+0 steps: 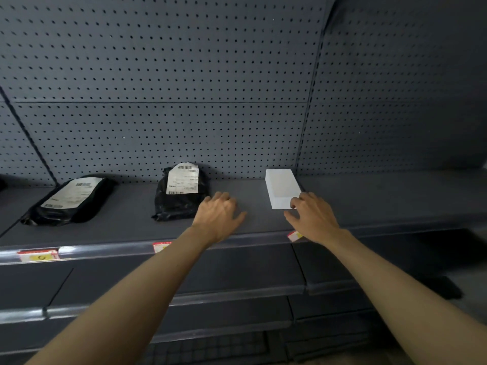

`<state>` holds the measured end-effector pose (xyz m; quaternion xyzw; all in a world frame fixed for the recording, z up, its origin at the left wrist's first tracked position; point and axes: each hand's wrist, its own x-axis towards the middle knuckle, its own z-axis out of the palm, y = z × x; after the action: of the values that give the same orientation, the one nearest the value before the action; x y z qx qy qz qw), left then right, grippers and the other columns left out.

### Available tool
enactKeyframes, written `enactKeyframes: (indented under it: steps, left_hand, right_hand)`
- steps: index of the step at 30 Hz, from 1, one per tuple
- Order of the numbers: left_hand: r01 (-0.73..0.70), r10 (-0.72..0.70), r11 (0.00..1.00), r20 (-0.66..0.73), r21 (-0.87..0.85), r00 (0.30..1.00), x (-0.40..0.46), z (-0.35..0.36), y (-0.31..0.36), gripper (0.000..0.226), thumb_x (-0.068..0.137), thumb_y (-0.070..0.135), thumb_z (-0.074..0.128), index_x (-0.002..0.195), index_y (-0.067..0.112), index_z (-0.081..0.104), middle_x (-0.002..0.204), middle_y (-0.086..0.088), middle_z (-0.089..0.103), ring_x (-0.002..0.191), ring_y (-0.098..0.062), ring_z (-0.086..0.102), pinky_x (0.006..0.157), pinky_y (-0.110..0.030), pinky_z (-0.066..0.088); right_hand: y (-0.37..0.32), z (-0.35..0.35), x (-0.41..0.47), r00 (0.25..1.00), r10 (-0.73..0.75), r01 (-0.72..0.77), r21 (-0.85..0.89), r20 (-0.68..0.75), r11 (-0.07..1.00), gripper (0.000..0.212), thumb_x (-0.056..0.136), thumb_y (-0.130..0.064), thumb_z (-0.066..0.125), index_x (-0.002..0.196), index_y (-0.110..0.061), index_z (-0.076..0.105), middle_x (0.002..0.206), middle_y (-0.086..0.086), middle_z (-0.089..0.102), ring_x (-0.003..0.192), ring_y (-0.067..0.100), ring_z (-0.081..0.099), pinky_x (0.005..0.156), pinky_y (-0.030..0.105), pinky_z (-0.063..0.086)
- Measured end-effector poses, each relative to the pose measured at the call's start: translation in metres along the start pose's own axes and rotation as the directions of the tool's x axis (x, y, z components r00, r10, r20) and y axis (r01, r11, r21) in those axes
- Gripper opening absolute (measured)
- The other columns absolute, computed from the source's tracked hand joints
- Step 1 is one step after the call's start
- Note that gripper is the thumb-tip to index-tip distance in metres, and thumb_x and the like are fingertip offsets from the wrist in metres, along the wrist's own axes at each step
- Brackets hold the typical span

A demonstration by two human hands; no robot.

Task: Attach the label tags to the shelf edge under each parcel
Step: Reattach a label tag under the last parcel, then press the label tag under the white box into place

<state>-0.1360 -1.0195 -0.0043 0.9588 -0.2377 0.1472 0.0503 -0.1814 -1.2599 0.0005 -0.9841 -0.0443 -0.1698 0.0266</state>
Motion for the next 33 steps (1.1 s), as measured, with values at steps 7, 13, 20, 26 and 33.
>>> enactKeyframes:
  steps: [7, 13, 20, 26, 33]
  left_hand:
    - [-0.006, 0.007, 1.0, 0.062, -0.023, 0.998, 0.027, 0.043, 0.085, 0.042, 0.092, 0.047, 0.049, 0.11, 0.012, 0.064, 0.116, -0.009, 0.064, 0.113, -0.027, 0.055, 0.096, -0.041, 0.044]
    - [-0.02, 0.02, 1.0, 0.071, -0.001, 0.997, 0.04, 0.085, 0.125, 0.033, 0.093, 0.041, 0.054, 0.105, 0.012, 0.065, 0.113, -0.009, 0.063, 0.109, -0.027, 0.054, 0.094, -0.039, 0.044]
    - [0.031, -0.031, 1.0, 0.033, 0.002, 0.999, 0.038, 0.107, 0.148, 0.021, 0.093, 0.023, 0.055, 0.107, 0.011, 0.064, 0.113, -0.01, 0.059, 0.106, -0.027, 0.051, 0.09, -0.037, 0.042]
    - [-0.068, 0.056, 0.983, 0.078, 0.169, 0.995, 0.042, 0.098, 0.147, 0.017, 0.091, 0.015, 0.056, 0.106, 0.012, 0.062, 0.11, -0.009, 0.055, 0.103, -0.026, 0.047, 0.085, -0.035, 0.038]
    - [-0.087, 0.072, 0.976, 0.081, 0.198, 0.994, 0.042, 0.098, 0.146, 0.019, 0.09, 0.015, 0.06, 0.108, 0.01, 0.061, 0.111, -0.008, 0.055, 0.104, -0.025, 0.047, 0.087, -0.034, 0.039]
  right_hand:
    - [0.072, 0.021, -0.007, 0.997, -0.061, 0.058, 0.051, 0.044, 0.997, 0.029, 0.095, -0.032, 0.054, 0.111, -0.01, 0.061, 0.106, 0.007, 0.061, 0.095, 0.02, 0.055, 0.075, 0.031, 0.048]
    - [0.096, 0.052, -0.01, 0.991, -0.129, 0.124, 0.111, 0.041, 0.986, 0.024, 0.095, -0.025, 0.056, 0.114, -0.012, 0.059, 0.109, 0.006, 0.06, 0.099, 0.021, 0.054, 0.078, 0.029, 0.046]
    - [0.105, 0.071, -0.013, 0.978, -0.207, 0.207, 0.16, -0.016, 0.965, 0.008, 0.093, -0.016, 0.06, 0.098, -0.011, 0.064, 0.099, 0.004, 0.061, 0.093, 0.02, 0.053, 0.078, 0.028, 0.04]
    - [0.107, 0.076, -0.017, 0.977, -0.208, 0.213, 0.147, -0.047, 0.966, 0.009, 0.09, -0.014, 0.064, 0.092, -0.008, 0.069, 0.094, 0.005, 0.06, 0.088, 0.018, 0.051, 0.076, 0.025, 0.037]
    - [0.104, 0.081, -0.025, 0.982, -0.184, 0.189, 0.148, -0.047, 0.971, 0.006, 0.092, -0.01, 0.06, 0.09, -0.009, 0.066, 0.089, 0.006, 0.064, 0.082, 0.019, 0.053, 0.079, 0.031, 0.045]
